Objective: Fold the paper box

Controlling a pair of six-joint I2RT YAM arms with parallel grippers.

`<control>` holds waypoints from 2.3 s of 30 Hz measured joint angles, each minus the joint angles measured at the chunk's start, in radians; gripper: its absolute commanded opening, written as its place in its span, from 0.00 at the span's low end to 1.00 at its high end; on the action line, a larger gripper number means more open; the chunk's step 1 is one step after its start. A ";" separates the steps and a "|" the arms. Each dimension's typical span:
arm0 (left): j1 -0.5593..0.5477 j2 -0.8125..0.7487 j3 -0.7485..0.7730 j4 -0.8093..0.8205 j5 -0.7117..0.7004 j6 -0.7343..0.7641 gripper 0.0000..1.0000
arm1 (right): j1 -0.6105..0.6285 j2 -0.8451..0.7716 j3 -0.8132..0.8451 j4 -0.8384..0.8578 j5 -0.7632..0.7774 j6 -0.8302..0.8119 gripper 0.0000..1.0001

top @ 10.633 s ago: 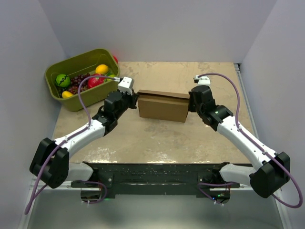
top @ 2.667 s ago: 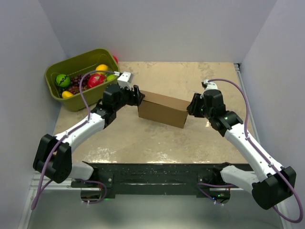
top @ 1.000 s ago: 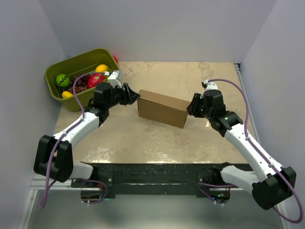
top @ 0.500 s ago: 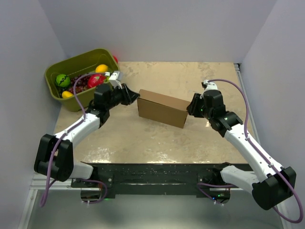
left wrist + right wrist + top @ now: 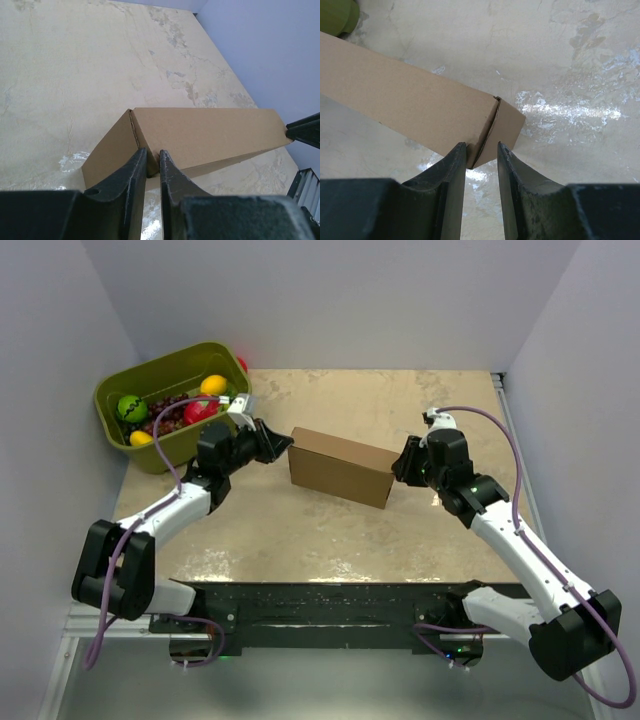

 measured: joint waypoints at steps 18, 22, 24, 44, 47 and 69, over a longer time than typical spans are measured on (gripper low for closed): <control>-0.053 -0.024 0.017 -0.109 -0.197 0.061 0.27 | -0.001 0.001 -0.028 0.064 -0.035 0.007 0.34; -0.061 -0.045 0.002 -0.098 -0.215 0.060 0.25 | -0.005 -0.011 -0.043 0.079 -0.053 0.008 0.34; -0.063 -0.072 -0.032 -0.075 -0.219 0.055 0.25 | -0.005 -0.023 -0.050 0.079 -0.068 0.008 0.34; -0.170 -0.522 -0.159 -0.505 -0.402 0.061 0.86 | -0.008 -0.172 -0.080 -0.163 -0.389 -0.129 0.84; -0.170 -0.594 -0.142 -0.579 -0.402 0.084 0.94 | -0.008 -0.199 -0.056 -0.180 -0.420 -0.145 0.87; 0.367 -0.462 0.121 -0.706 -0.229 0.280 1.00 | -0.406 0.035 -0.012 0.083 -0.447 -0.171 0.95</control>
